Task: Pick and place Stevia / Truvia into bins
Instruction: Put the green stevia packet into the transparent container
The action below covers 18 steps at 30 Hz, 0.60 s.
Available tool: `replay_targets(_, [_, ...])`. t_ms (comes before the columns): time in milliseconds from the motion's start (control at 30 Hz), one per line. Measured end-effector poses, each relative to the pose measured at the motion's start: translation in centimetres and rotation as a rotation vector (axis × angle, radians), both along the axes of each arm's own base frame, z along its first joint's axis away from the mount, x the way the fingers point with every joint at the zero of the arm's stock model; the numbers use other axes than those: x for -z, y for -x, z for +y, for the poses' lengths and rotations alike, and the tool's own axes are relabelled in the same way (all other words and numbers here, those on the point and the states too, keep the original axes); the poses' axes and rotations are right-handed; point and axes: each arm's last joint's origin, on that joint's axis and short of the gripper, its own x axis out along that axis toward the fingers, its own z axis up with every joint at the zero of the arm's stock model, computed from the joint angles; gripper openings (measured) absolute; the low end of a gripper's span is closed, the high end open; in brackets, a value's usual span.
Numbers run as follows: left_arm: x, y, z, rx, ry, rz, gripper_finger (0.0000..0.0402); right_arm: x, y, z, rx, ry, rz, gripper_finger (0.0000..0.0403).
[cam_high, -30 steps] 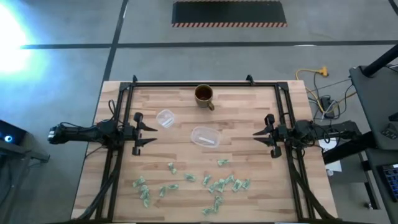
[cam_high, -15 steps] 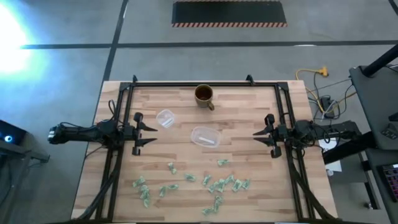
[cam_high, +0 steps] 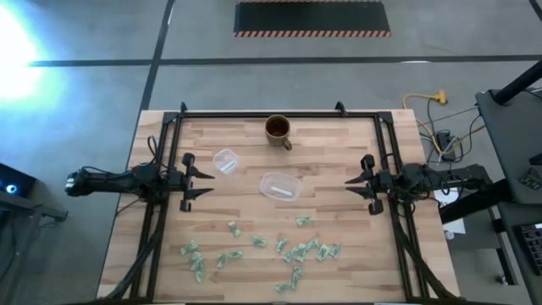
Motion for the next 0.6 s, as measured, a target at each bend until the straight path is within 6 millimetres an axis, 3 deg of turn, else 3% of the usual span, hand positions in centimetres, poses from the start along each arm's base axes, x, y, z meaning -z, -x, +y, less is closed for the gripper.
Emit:
replay_targets(400, [-0.6,0.0,0.0,-0.004,0.003,-0.066,0.0155,0.1,0.0,0.0,-0.007,-0.151,0.023,0.0068])
replay_targets(600, [-1.5,0.1,0.0,-0.002,0.061,-0.154,0.0155,0.1,0.0,0.0,-0.006,-0.123,0.021,0.0068])
